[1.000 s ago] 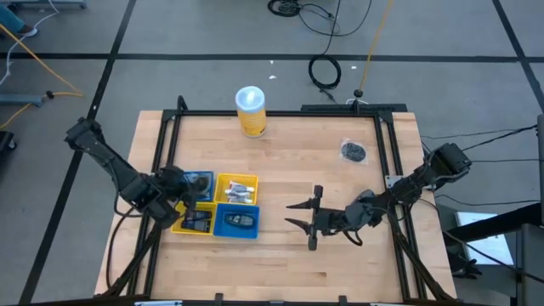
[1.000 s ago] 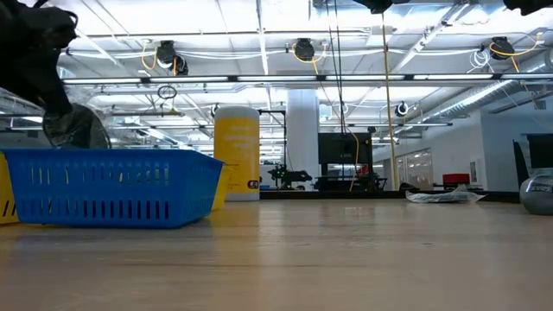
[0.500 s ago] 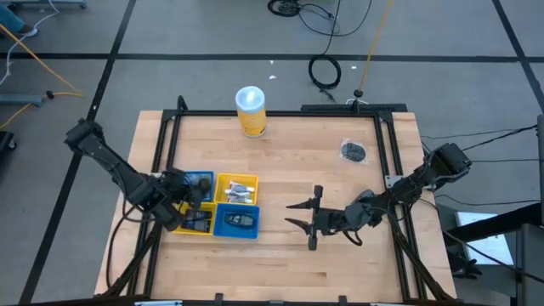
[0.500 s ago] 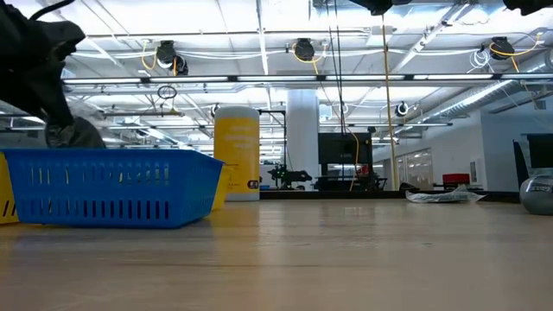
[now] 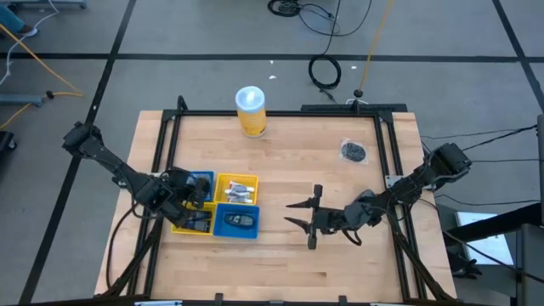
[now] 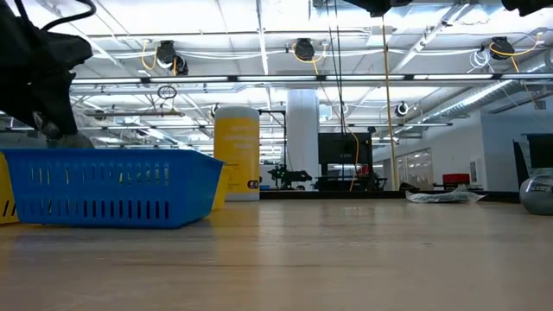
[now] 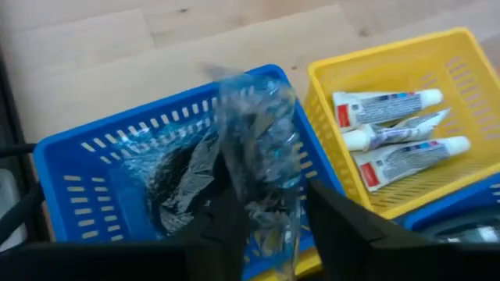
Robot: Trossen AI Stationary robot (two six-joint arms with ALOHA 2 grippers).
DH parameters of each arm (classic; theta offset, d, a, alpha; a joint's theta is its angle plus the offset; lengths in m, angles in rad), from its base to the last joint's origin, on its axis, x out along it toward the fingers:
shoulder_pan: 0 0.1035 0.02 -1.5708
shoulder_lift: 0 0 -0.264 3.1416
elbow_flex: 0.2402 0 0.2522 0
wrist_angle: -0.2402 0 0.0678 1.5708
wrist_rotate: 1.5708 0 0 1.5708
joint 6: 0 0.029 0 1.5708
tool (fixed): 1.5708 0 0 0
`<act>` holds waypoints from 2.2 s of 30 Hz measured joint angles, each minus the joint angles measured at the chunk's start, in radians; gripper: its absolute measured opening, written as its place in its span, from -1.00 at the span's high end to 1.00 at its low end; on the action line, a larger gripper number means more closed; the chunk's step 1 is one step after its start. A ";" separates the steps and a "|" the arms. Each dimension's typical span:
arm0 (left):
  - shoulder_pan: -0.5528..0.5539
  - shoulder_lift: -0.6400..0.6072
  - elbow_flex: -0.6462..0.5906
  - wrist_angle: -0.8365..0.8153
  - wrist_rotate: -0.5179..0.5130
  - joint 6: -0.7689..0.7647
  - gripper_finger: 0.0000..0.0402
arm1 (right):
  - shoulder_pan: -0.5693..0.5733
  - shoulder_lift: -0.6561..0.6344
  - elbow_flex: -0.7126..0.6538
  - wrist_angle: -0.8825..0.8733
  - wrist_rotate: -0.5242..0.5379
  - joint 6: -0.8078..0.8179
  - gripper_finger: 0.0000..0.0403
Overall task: Pick & Place Travel size toiletries
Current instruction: Put the black hairbrush into the top blue bin
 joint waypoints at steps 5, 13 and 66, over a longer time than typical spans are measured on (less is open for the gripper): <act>0.031 -0.006 0.000 0.002 0.022 0.042 0.02 | 0.000 0.000 0.000 -0.003 0.000 0.000 0.27; 0.046 -0.079 0.026 -0.024 -0.039 0.162 -0.14 | 0.000 0.000 0.000 -0.007 -0.002 0.000 0.28; 0.348 0.178 0.045 0.055 0.096 0.444 0.98 | 0.056 -0.005 0.000 -0.060 -0.006 -0.027 0.29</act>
